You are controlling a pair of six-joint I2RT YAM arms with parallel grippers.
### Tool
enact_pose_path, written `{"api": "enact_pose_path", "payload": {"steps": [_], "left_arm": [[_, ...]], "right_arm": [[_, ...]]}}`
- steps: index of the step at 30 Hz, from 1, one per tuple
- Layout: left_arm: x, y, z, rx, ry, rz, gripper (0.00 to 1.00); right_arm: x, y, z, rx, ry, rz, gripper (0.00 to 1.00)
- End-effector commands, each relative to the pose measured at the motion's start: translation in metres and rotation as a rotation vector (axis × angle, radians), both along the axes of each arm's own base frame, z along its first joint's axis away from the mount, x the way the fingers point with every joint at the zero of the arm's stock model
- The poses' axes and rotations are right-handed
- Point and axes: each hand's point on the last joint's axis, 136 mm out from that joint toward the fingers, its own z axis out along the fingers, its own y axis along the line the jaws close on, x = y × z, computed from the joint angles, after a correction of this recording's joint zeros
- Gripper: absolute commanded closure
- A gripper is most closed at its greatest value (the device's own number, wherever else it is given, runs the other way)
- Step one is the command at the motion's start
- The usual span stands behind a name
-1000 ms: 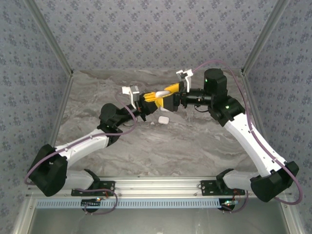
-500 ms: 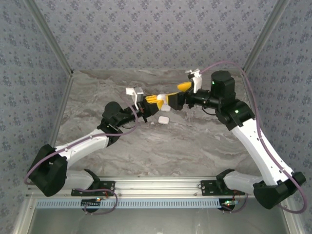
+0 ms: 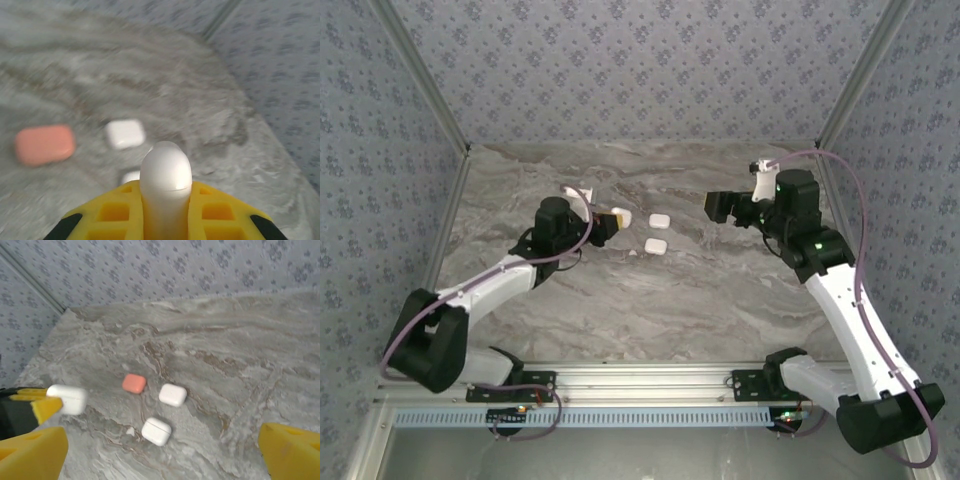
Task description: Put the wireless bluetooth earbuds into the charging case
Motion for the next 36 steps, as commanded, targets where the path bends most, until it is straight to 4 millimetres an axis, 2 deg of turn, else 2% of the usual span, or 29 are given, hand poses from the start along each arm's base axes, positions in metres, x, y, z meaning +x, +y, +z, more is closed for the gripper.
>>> {"api": "enact_pose_path", "payload": {"steps": [1,7,16,22,27,36], "left_arm": [[-0.006,0.000,-0.040,0.021,0.176,-0.009,1.00],[0.005,-0.007,-0.072,0.033,0.255,-0.007,1.00],[0.023,-0.010,-0.101,0.031,0.290,0.043,1.00],[0.027,-0.007,-0.122,0.043,0.328,0.073,0.97],[0.027,-0.004,-0.131,0.067,0.346,0.084,0.90],[0.028,0.008,-0.136,0.127,0.356,0.107,0.60]], "right_arm": [[0.000,-0.004,0.000,0.023,0.013,-0.026,0.00],[0.001,-0.004,-0.006,0.025,0.036,-0.023,0.00],[-0.002,-0.007,-0.009,0.014,0.050,-0.027,0.00],[-0.003,-0.007,-0.012,0.011,0.059,-0.024,0.00],[-0.003,-0.008,-0.014,0.006,0.067,-0.024,0.00],[-0.001,-0.013,-0.015,-0.005,0.069,-0.040,0.00]]}}
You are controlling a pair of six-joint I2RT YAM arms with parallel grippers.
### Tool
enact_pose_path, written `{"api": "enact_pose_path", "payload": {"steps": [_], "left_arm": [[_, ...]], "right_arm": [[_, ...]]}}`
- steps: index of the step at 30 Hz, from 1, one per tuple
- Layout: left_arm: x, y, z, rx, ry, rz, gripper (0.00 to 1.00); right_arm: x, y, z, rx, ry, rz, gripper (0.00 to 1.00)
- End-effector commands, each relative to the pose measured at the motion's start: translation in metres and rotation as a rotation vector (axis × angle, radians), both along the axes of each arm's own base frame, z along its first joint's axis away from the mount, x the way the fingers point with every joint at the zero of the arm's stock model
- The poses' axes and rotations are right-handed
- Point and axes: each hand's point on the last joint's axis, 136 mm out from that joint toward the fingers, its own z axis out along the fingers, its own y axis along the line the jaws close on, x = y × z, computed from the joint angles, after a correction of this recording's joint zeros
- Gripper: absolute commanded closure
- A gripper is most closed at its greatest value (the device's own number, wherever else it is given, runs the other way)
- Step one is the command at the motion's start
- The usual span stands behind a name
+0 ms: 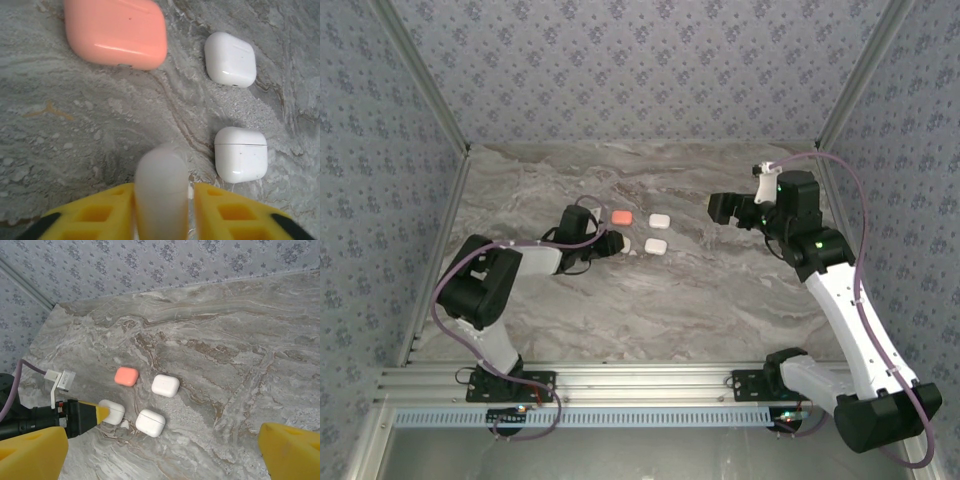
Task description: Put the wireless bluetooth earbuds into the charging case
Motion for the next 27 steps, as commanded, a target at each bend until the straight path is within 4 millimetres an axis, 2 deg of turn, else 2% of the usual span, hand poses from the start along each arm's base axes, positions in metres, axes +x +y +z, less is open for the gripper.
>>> {"api": "enact_pose_path", "payload": {"steps": [1,6,12,18,21,25,27], "left_arm": [[0.006,0.007,0.000,0.043,-0.005,0.009,0.56],[0.009,0.011,0.008,0.052,-0.030,0.014,0.49],[0.012,0.014,0.037,0.046,-0.109,0.012,0.42],[0.010,0.023,0.085,0.043,-0.253,0.024,0.35],[0.006,0.033,0.114,0.049,-0.353,0.054,0.31],[-0.005,0.058,0.153,0.085,-0.508,0.130,0.21],[-0.010,0.079,0.169,0.139,-0.586,0.196,0.15]], "right_arm": [[-0.002,-0.004,-0.004,-0.006,0.024,-0.009,0.00],[-0.002,-0.009,-0.004,-0.018,0.024,-0.017,0.00],[-0.002,-0.017,-0.009,-0.040,0.032,-0.035,0.00],[0.001,-0.032,-0.021,-0.085,0.040,-0.074,0.00],[0.004,-0.043,-0.028,-0.088,0.039,-0.105,0.00],[0.008,-0.065,-0.031,-0.081,-0.001,-0.196,0.00],[0.008,-0.085,-0.028,-0.086,-0.050,-0.286,0.00]]}}
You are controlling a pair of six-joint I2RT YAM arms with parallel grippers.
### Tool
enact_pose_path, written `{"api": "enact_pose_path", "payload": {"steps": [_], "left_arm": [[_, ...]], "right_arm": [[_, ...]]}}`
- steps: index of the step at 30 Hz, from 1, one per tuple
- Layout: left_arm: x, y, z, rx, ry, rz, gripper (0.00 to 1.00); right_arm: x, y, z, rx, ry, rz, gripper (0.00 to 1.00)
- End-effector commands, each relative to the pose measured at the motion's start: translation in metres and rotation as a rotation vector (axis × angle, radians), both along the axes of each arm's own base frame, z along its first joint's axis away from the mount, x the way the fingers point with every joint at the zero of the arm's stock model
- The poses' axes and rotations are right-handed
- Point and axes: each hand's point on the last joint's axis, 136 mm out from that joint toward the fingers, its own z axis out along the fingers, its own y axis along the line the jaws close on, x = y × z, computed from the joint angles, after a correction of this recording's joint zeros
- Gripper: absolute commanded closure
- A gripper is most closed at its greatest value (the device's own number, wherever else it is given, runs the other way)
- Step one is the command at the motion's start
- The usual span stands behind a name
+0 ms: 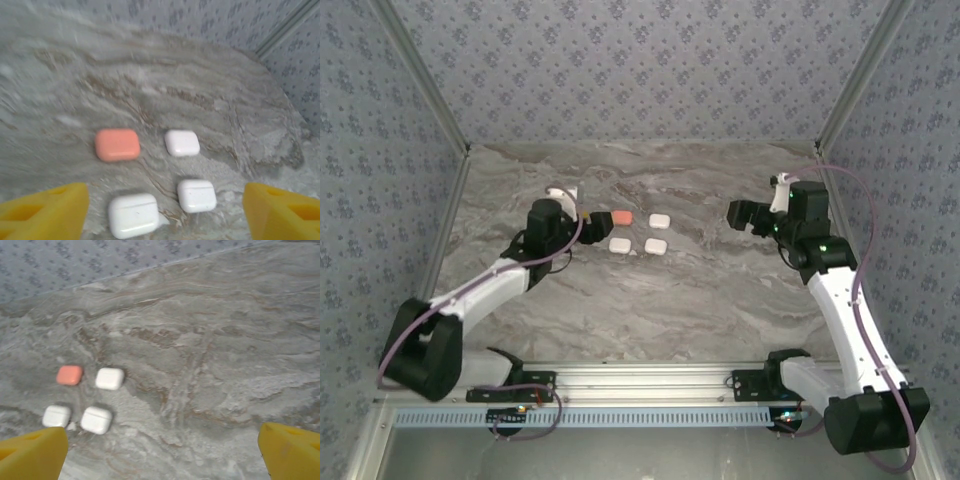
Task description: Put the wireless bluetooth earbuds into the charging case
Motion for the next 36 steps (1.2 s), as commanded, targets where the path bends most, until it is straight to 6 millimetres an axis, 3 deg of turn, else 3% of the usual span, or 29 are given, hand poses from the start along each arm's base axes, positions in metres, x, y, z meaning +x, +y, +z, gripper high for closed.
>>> {"api": "enact_pose_path", "payload": {"steps": [1,4,8,12,16,20,23,29,36], "left_arm": [[-0.002,0.040,0.025,0.090,-0.150,0.150,0.12],[-0.010,0.076,0.038,0.151,-0.224,0.281,0.05],[-0.020,0.122,0.043,0.203,-0.258,0.447,0.02],[-0.027,0.160,0.038,0.284,-0.283,0.587,0.01],[-0.031,0.198,0.014,0.388,-0.243,0.748,0.01],[-0.028,0.198,-0.006,0.454,-0.203,0.694,0.01],[-0.027,0.201,-0.013,0.470,-0.186,0.688,0.01],[-0.025,0.213,-0.034,0.498,-0.127,0.706,0.01],[-0.013,0.211,-0.060,0.538,-0.070,0.670,0.01]], "right_arm": [[0.003,-0.035,0.021,-0.030,-0.139,-0.150,0.00],[-0.003,-0.068,0.026,-0.026,-0.237,-0.300,0.00],[-0.012,-0.109,0.012,0.022,-0.300,-0.471,0.00],[-0.015,-0.129,-0.023,-0.052,-0.294,-0.515,0.00],[-0.017,-0.150,-0.068,-0.155,-0.226,-0.594,0.00],[-0.012,-0.149,-0.110,-0.185,-0.193,-0.562,0.00],[-0.010,-0.147,-0.127,-0.205,-0.187,-0.540,0.00],[-0.001,-0.138,-0.141,-0.231,-0.222,-0.475,0.00],[0.043,-0.084,-0.138,-0.288,-0.284,-0.206,0.00]]}}
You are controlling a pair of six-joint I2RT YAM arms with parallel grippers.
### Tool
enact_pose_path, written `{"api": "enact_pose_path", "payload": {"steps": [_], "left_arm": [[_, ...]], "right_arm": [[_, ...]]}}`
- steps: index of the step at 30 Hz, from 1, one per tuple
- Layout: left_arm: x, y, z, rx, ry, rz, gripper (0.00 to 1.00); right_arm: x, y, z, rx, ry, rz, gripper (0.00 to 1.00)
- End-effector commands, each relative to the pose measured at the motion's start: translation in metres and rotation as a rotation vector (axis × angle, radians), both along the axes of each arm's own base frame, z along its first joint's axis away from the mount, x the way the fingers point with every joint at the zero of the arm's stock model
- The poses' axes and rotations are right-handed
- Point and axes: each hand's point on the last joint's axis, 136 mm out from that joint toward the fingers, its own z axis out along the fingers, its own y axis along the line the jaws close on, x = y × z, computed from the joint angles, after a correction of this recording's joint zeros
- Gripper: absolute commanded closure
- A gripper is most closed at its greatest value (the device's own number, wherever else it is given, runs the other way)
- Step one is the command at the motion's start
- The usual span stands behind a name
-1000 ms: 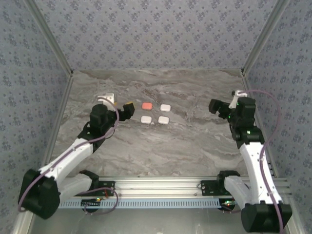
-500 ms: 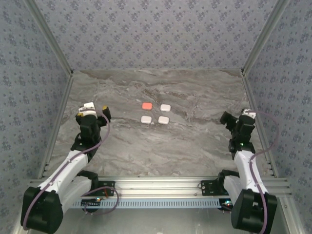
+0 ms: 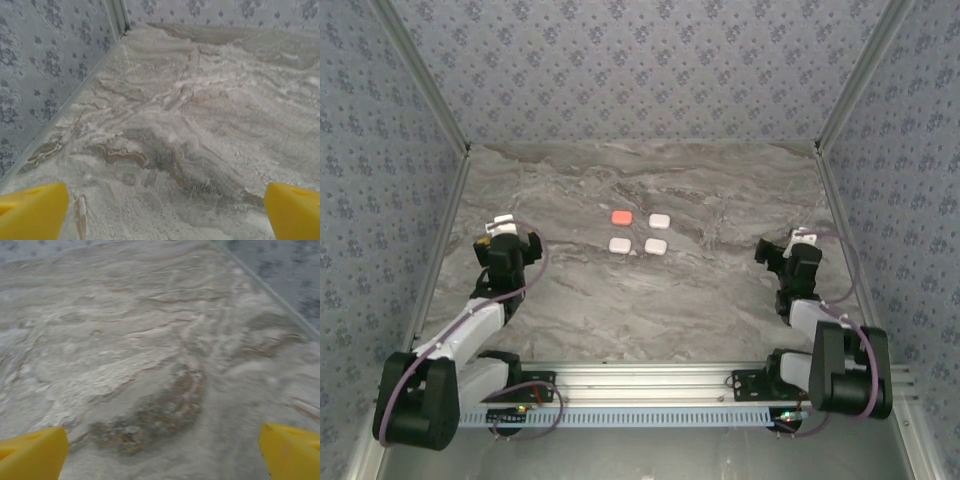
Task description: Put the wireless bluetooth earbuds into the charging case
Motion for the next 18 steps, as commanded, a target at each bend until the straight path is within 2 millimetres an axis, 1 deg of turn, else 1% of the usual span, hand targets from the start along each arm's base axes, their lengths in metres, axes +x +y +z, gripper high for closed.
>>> {"api": "enact_pose_path", "payload": {"steps": [1,2,5,6,7,9,10,12,17,18], "left_arm": [[0.010,-0.003,0.000,0.013,-0.019,-0.025,0.01],[0.011,-0.004,-0.002,0.015,-0.022,-0.029,0.01],[0.015,-0.004,-0.006,0.037,-0.023,-0.043,0.01],[0.016,-0.004,-0.008,0.045,-0.017,-0.051,0.01],[0.017,-0.005,-0.009,0.050,-0.014,-0.061,0.01],[0.020,-0.005,-0.013,0.043,-0.009,-0.078,0.01],[0.022,-0.007,-0.015,0.036,-0.010,-0.094,0.01],[0.027,-0.010,-0.017,0.026,-0.016,-0.120,0.01],[0.042,-0.024,-0.013,0.053,-0.081,-0.219,0.01],[0.045,-0.026,-0.015,0.067,-0.076,-0.236,0.01]], "right_arm": [[0.033,0.026,0.029,-0.058,-0.112,0.148,0.00],[0.038,0.031,0.025,-0.061,-0.119,0.172,0.00],[0.048,0.047,0.004,-0.099,-0.109,0.241,0.00],[0.049,0.049,0.000,-0.113,-0.079,0.247,0.00],[0.048,0.048,-0.001,-0.106,-0.047,0.244,0.00],[0.055,0.034,-0.003,-0.069,-0.024,0.174,0.00],[0.055,0.032,-0.001,-0.049,-0.031,0.179,0.00],[0.054,0.032,-0.003,-0.058,-0.018,0.175,0.00],[0.055,0.033,-0.003,-0.063,-0.026,0.175,0.00],[0.055,0.033,-0.003,-0.066,-0.025,0.175,0.00]]}}
